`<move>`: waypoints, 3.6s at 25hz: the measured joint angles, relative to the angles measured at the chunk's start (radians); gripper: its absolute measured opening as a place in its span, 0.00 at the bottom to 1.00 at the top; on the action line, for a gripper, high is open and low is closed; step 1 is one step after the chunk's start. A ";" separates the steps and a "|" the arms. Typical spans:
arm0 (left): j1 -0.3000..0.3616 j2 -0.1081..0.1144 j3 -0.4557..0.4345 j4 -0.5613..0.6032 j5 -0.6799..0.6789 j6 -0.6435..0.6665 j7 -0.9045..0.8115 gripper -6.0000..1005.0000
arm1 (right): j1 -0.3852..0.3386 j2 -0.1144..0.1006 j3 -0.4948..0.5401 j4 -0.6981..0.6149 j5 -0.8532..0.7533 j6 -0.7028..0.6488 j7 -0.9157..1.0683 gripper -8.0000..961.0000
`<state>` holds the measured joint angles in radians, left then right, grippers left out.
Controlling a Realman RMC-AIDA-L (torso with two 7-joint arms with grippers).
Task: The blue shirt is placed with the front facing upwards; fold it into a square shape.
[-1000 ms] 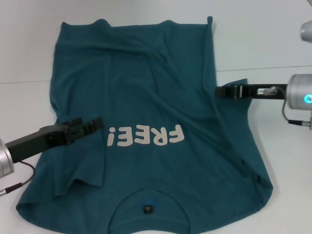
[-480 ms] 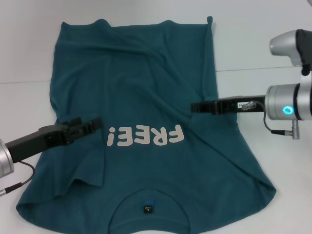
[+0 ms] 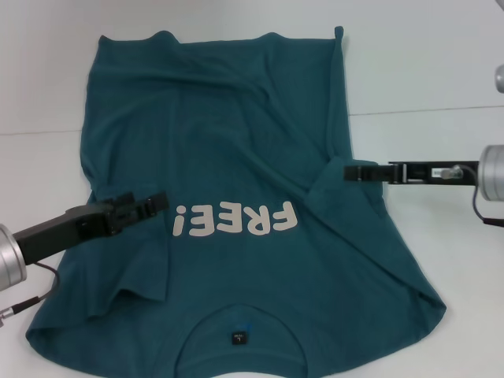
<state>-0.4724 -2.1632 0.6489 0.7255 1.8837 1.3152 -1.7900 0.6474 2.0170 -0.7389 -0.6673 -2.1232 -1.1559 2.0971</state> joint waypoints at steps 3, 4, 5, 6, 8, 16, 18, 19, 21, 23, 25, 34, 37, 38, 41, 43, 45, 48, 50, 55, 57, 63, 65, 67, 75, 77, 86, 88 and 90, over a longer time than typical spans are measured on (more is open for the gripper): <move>-0.001 0.000 0.002 0.000 0.000 -0.001 0.001 0.90 | -0.012 -0.007 -0.006 0.009 -0.005 -0.002 0.032 0.84; -0.001 0.000 0.002 0.000 0.000 -0.002 0.001 0.90 | -0.014 -0.007 -0.008 0.013 -0.006 -0.002 0.039 0.86; -0.001 0.000 0.002 0.000 0.000 -0.002 0.001 0.90 | -0.016 -0.008 -0.008 0.015 -0.008 -0.002 0.046 0.87; -0.002 0.000 0.003 0.000 0.000 -0.002 0.001 0.90 | -0.017 -0.008 -0.008 0.019 -0.013 -0.002 0.056 0.89; -0.003 0.000 0.003 0.000 0.000 -0.002 0.001 0.90 | -0.018 -0.009 -0.009 0.029 -0.032 -0.002 0.079 0.90; -0.004 0.000 0.003 0.000 0.002 -0.002 0.001 0.90 | -0.024 -0.005 -0.009 0.071 -0.045 0.000 0.089 0.90; -0.004 0.000 0.003 0.000 0.002 -0.002 0.002 0.90 | -0.028 -0.003 -0.009 0.074 -0.045 0.002 0.086 0.90; -0.004 0.000 0.003 0.000 0.002 -0.002 0.001 0.90 | -0.031 -0.002 -0.009 0.075 -0.045 0.002 0.084 0.90; -0.004 0.000 0.004 0.000 0.002 -0.002 0.002 0.90 | -0.039 -0.002 -0.005 0.073 -0.045 0.003 0.083 0.90; -0.003 0.000 0.004 0.000 0.003 -0.002 0.003 0.90 | -0.049 -0.002 -0.002 0.066 -0.040 0.004 0.082 0.90; -0.003 0.000 0.005 0.000 0.003 -0.002 0.006 0.90 | -0.056 -0.002 -0.001 0.062 -0.037 0.005 0.082 0.90; 0.000 0.000 0.003 -0.003 0.002 -0.002 0.009 0.90 | -0.066 0.001 -0.005 0.064 -0.039 0.015 0.080 0.90; 0.000 0.000 0.004 -0.003 0.001 -0.002 0.009 0.90 | -0.064 0.006 -0.006 0.068 -0.041 0.018 0.078 0.90; 0.000 0.000 0.004 -0.003 0.001 -0.002 0.009 0.90 | -0.063 0.008 -0.006 0.068 -0.041 0.018 0.078 0.90; 0.000 0.000 0.005 -0.003 0.001 -0.002 0.009 0.90 | -0.064 0.014 -0.007 0.069 -0.041 0.018 0.072 0.90; -0.001 0.000 0.005 -0.003 0.001 -0.002 0.009 0.90 | -0.064 0.017 -0.007 0.069 -0.040 0.017 0.071 0.90; -0.001 0.000 0.005 -0.003 0.001 -0.002 0.010 0.90 | -0.064 0.020 -0.008 0.069 -0.040 0.016 0.070 0.90; -0.001 0.000 0.005 -0.003 0.001 -0.001 0.010 0.90 | -0.062 0.027 -0.008 0.069 -0.041 0.014 0.069 0.90; -0.002 0.000 0.005 -0.003 0.001 0.000 0.011 0.90 | -0.060 0.031 -0.009 0.069 -0.041 0.011 0.068 0.90; -0.002 0.000 0.005 -0.003 0.000 0.002 0.011 0.89 | -0.051 0.050 -0.010 0.063 -0.035 -0.029 0.056 0.90; -0.002 0.000 0.005 -0.003 0.000 0.002 0.011 0.89 | -0.043 0.057 -0.009 0.063 -0.035 -0.051 0.054 0.90; -0.003 0.000 0.005 -0.003 0.000 0.004 0.011 0.89 | -0.025 0.065 -0.009 0.067 -0.034 -0.083 0.043 0.90; -0.003 0.000 0.005 -0.003 0.000 0.004 0.011 0.89 | -0.022 0.066 -0.009 0.068 -0.034 -0.092 0.043 0.90; -0.003 0.000 0.005 -0.003 0.000 0.004 0.011 0.88 | -0.021 0.067 -0.009 0.067 -0.033 -0.101 0.042 0.90; 0.002 0.001 0.001 0.011 0.016 0.032 0.011 0.88 | -0.053 0.047 0.004 0.059 0.061 -0.132 -0.024 0.90; 0.010 0.003 -0.002 0.024 0.028 0.055 0.010 0.88 | -0.062 0.040 0.005 0.059 0.095 -0.149 -0.057 0.90; 0.071 0.003 -0.057 0.113 0.129 0.156 -0.015 0.87 | -0.082 0.040 0.015 0.068 0.149 -0.169 -0.191 0.90; 0.083 0.003 -0.090 0.130 0.155 0.176 -0.023 0.87 | -0.082 0.041 0.015 0.069 0.154 -0.168 -0.196 0.90; 0.096 0.004 -0.126 0.156 0.188 0.209 -0.035 0.87 | -0.083 0.041 0.015 0.069 0.157 -0.167 -0.196 0.90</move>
<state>-0.3763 -2.1590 0.5229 0.8815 2.0722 1.5245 -1.8248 0.5649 2.0585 -0.7239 -0.5983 -1.9663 -1.3229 1.9009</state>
